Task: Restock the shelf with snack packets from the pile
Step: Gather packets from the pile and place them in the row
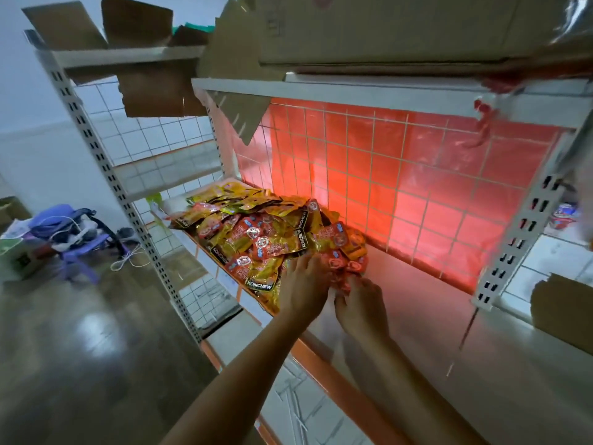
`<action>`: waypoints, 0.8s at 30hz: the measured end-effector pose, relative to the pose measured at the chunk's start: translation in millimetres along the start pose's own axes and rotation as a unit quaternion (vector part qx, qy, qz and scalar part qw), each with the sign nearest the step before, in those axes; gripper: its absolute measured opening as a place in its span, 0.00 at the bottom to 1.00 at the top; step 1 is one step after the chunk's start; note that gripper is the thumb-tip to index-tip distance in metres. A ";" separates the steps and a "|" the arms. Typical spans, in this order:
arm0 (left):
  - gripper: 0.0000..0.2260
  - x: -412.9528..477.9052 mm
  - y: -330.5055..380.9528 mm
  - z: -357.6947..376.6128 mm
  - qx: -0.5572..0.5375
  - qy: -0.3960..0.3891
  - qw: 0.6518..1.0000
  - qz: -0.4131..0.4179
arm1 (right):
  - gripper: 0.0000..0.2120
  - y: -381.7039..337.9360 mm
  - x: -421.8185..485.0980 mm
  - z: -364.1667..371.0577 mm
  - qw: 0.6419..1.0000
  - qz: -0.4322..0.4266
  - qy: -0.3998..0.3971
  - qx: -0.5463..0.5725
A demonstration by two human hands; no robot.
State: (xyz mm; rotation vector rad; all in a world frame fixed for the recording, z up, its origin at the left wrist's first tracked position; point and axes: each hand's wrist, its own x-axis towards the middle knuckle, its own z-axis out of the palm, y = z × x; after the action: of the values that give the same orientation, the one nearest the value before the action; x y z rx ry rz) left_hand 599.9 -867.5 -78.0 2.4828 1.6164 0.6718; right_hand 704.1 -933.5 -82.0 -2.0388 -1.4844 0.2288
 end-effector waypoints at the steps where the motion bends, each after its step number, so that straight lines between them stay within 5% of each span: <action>1: 0.18 7.6 -8.4 -0.4 -0.001 0.003 1.000 -0.001 | 0.13 -4.1 6.4 5.8 1.000 0.009 0.008 0.002; 9: 0.22 62.2 -79.5 -2.3 0.021 -0.025 0.999 -0.002 | 0.25 -41.8 48.0 52.6 0.986 0.166 0.026 0.012; 17: 0.14 85.3 -114.2 4.5 0.017 -0.030 0.998 0.046 | 0.40 -71.7 70.3 83.6 0.959 0.273 0.074 0.011; 24: 0.20 97.4 -123.7 -1.2 -0.010 -0.024 0.996 0.083 | 0.32 -71.0 76.7 87.0 0.960 0.258 0.110 0.016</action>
State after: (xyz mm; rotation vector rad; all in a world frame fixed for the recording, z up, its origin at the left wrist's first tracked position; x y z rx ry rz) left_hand 527.9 -727.8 -86.7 2.6182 1.3926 0.6390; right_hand 633.8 -818.2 -97.0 -2.3062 -0.7933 0.2212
